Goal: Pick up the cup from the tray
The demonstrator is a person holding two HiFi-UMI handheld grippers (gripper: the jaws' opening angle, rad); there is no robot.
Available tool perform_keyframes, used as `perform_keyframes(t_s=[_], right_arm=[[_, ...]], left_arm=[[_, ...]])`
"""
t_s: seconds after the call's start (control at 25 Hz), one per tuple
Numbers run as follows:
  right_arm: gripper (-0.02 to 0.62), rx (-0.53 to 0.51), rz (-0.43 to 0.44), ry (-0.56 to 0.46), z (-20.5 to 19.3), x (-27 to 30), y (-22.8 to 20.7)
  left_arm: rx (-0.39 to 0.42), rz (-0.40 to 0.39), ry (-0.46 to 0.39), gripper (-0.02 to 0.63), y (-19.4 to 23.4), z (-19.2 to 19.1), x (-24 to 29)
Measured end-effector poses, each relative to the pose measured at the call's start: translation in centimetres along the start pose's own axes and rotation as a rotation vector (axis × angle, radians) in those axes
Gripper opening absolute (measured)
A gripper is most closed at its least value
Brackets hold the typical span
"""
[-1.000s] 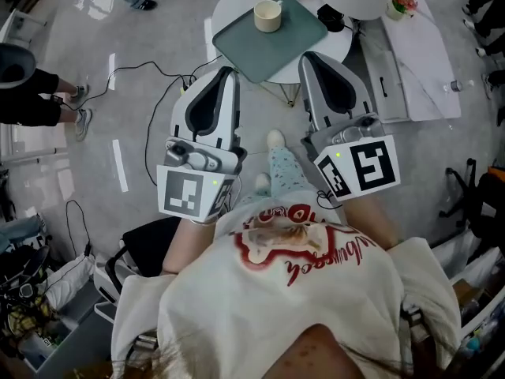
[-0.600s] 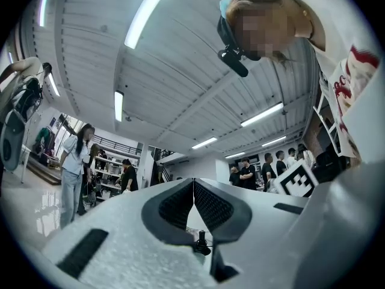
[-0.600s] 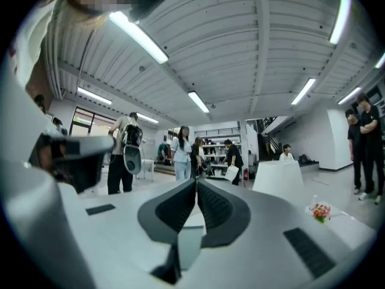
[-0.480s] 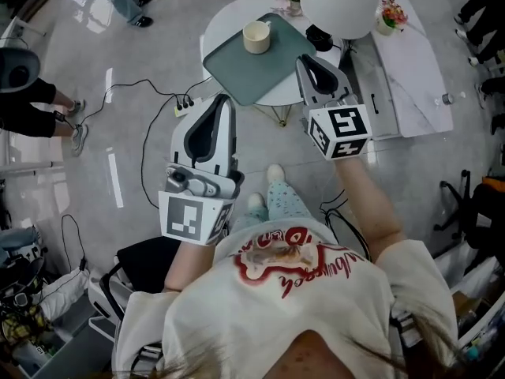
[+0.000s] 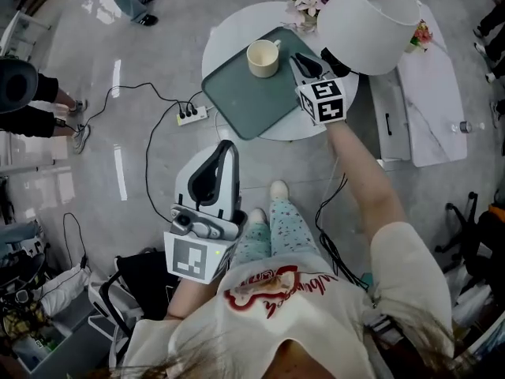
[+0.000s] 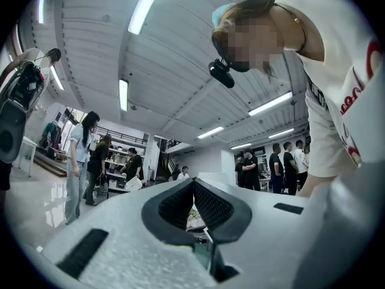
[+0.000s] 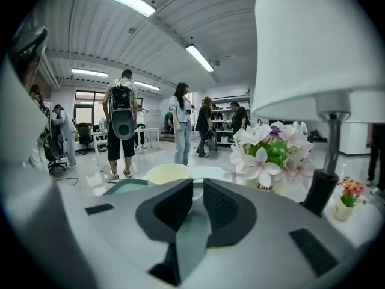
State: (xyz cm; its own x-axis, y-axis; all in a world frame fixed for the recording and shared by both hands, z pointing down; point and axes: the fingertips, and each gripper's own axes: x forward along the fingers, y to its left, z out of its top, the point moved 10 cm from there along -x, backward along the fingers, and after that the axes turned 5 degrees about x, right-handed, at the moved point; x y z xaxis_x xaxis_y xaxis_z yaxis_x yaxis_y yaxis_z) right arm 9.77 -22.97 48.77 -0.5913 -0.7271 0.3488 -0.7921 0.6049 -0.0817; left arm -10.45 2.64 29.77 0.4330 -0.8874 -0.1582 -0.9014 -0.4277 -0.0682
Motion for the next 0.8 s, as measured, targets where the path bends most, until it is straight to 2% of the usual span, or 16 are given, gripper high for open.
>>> perform_keyframes(t_s=[0.24, 0.4, 0.56, 0.8], right_arm=[[0.042, -0.077, 0.065, 0.051, 0.1, 5.2, -1.8], [0.081, -0.121, 0.119, 0.071, 0.2, 7.4, -2.4], [0.08, -0.148, 0.175, 0.084, -0.5, 9.0, -2.7], [0.08, -0.092, 0.322, 0.09, -0.9, 11.1, -3.4]], left_arm=[[-0.007, 0.042, 0.045, 0.015, 1.1, -2.0, 0.8], [-0.02, 0.049, 0.034, 0.015, 1.5, -2.7, 1.9], [-0.051, 0.069, 0.092, 0.015, 1.9, -3.7, 2.2], [-0.058, 0.087, 0.123, 0.015, 2.4, -5.0, 2.4]])
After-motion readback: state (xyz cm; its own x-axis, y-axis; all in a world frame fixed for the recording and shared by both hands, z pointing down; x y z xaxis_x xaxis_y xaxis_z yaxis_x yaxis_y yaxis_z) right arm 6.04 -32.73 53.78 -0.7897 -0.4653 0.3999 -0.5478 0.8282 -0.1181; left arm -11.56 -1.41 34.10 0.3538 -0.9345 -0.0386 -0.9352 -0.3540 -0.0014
